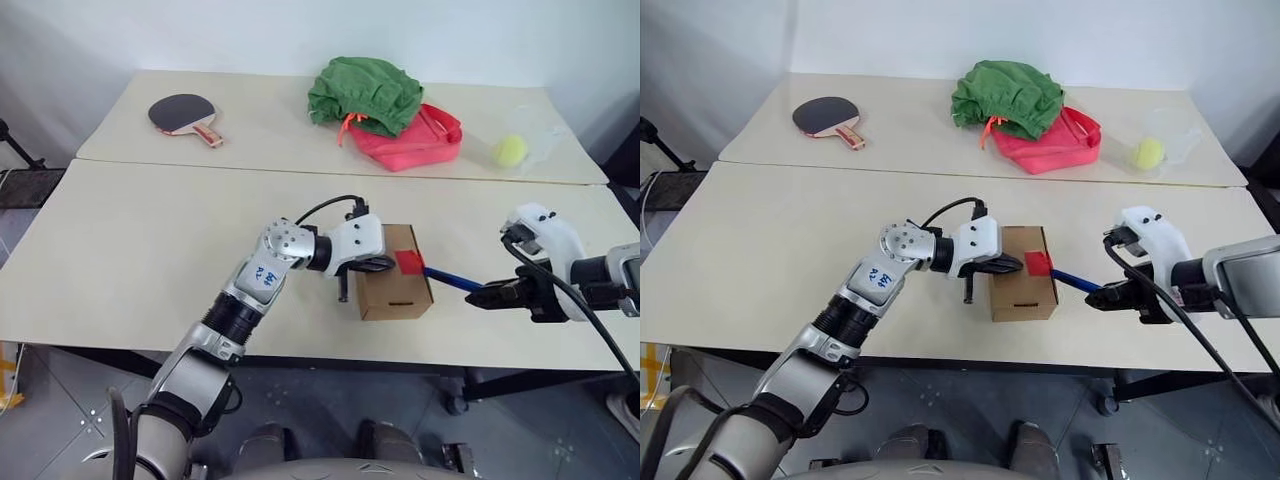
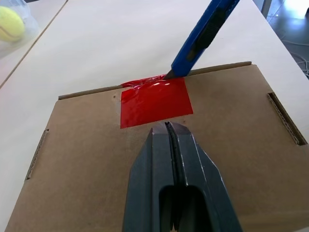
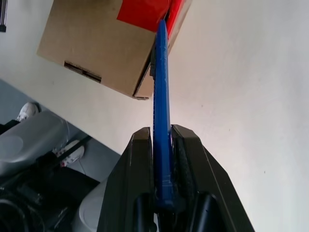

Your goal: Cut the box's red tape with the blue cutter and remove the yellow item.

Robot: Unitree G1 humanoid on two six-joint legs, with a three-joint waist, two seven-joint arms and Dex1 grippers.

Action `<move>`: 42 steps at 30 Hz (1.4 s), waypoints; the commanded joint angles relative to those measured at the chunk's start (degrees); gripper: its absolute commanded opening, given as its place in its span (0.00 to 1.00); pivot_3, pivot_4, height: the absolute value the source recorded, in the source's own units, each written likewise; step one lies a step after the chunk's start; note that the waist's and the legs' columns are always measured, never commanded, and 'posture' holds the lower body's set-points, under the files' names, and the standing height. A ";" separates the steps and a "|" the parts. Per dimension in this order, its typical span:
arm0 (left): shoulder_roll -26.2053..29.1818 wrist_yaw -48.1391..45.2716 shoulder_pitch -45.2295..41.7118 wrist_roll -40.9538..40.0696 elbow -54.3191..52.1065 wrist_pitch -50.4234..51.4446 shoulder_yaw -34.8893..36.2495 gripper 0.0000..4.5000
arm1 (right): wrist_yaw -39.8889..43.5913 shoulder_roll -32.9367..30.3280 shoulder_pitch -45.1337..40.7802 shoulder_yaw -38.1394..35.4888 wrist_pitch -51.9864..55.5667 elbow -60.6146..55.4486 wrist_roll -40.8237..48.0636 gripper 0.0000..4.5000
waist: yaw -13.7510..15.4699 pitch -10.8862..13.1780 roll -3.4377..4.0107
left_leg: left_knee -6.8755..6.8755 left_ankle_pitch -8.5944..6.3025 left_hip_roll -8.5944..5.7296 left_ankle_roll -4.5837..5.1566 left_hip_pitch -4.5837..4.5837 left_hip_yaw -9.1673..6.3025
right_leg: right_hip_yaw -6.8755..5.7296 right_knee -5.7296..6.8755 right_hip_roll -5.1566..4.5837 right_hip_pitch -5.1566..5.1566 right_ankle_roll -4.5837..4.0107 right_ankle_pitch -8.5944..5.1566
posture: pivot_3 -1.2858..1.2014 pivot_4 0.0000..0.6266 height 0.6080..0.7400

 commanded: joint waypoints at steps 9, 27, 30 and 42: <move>-0.22 -0.08 2.64 2.81 2.04 3.58 -4.94 0.00 | 15.42 -13.87 9.81 -4.24 -2.14 -6.70 1.61 0.06 | 0.02 -0.01 0.01 | 0.00 -0.03 0.02 0.01 0.00 -0.01 | 0.00 -0.06 -0.01 0.02 0.00 0.00 | 0.52 0.24 1.00; 3.44 -2.66 1.34 -1.46 1.46 1.63 0.48 0.00 | 15.24 -14.18 12.18 -22.63 7.95 18.92 -6.61 0.06 | -0.65 -0.08 0.05 | 0.00 -0.09 0.26 -0.14 -0.01 0.14 | -0.07 -0.30 0.05 -0.14 -0.26 -0.02 | 0.52 0.24 1.00; 4.52 -3.26 0.87 -2.98 1.56 0.45 2.35 0.00 | 13.01 -2.75 19.18 -30.30 2.63 17.58 -18.12 0.06 | -0.68 -0.20 -0.15 | 0.06 -0.08 0.24 -0.14 -0.02 0.19 | -0.07 -0.21 0.07 -0.14 -0.24 0.00 | 0.52 0.24 1.00; 10.60 -3.03 2.23 -6.65 -1.02 1.24 9.61 0.00 | 30.54 23.48 31.99 -29.70 -25.54 15.18 -55.06 0.18 | -0.05 -0.08 0.52 | 0.14 0.02 -0.17 -0.16 -0.09 0.32 | 0.06 0.25 0.19 -0.26 -0.11 0.07 | 0.52 0.24 1.00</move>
